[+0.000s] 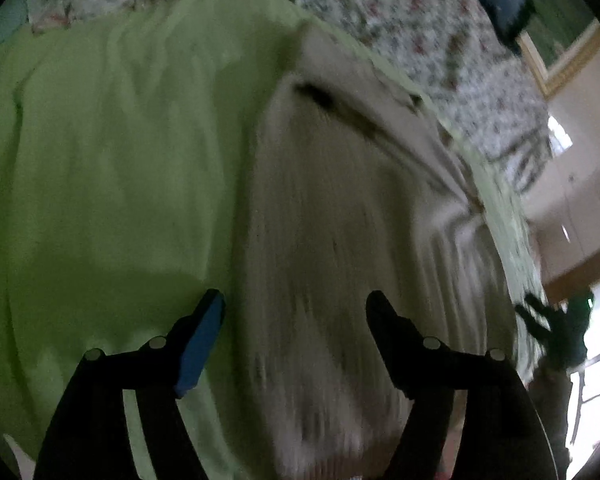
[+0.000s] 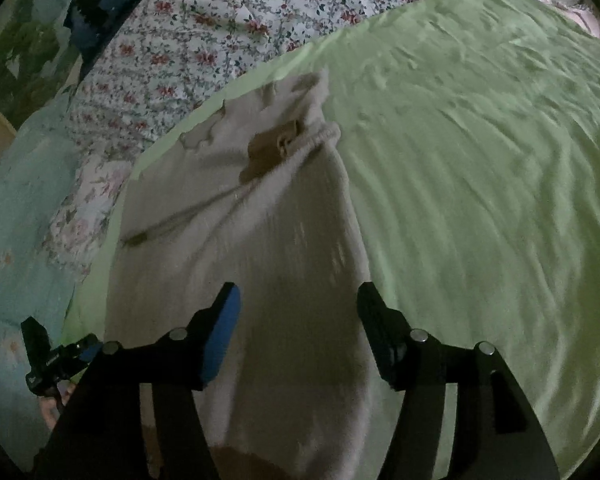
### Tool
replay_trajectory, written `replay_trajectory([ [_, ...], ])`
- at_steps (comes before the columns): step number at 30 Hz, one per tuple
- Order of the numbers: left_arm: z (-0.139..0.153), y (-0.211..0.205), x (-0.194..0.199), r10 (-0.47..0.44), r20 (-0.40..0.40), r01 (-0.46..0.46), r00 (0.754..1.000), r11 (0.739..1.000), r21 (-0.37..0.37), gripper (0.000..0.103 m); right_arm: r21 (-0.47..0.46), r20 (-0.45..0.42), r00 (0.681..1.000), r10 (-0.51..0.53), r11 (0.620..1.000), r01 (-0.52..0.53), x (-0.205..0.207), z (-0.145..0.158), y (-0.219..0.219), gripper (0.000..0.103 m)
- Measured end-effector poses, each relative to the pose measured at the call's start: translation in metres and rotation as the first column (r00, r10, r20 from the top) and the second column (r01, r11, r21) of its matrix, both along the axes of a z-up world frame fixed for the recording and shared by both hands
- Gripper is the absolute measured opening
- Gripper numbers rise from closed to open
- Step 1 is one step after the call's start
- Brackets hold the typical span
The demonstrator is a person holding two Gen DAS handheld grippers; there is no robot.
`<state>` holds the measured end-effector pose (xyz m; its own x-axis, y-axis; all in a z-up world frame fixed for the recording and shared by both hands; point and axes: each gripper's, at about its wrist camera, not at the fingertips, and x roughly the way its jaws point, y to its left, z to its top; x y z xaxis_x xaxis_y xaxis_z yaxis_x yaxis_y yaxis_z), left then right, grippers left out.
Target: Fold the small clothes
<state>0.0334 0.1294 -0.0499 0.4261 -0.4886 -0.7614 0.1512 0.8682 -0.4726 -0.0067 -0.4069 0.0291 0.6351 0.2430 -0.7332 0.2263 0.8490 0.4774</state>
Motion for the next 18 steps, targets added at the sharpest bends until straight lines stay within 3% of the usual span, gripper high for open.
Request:
replay_trajectory([
  [5,-0.006,0.004,-0.045,-0.075,-0.007,0.075,0.997,0.997,-0.027,0.080,0.037,-0.036,0.995,0.089,0.995,-0.087,-0.035,-0.006,-0.009,0.063],
  [8,-0.010,0.005,-0.059,-0.106,-0.023,0.103,0.994,0.991,-0.086,0.080,0.030,-0.062,0.990,0.124,0.992,-0.123,-0.051,-0.011,-0.011,0.063],
  [13,-0.020,-0.005,-0.075,-0.187,-0.058,0.169,0.981,0.958,-0.232,0.080,0.148,-0.029,0.980,0.197,0.970,-0.191,-0.070,-0.020,-0.014,0.063],
  [18,-0.021,-0.018,-0.084,-0.256,-0.030,0.242,0.966,0.943,-0.230,0.080,0.228,0.003,0.943,0.333,0.918,-0.325,-0.064,-0.030,0.010,0.063],
])
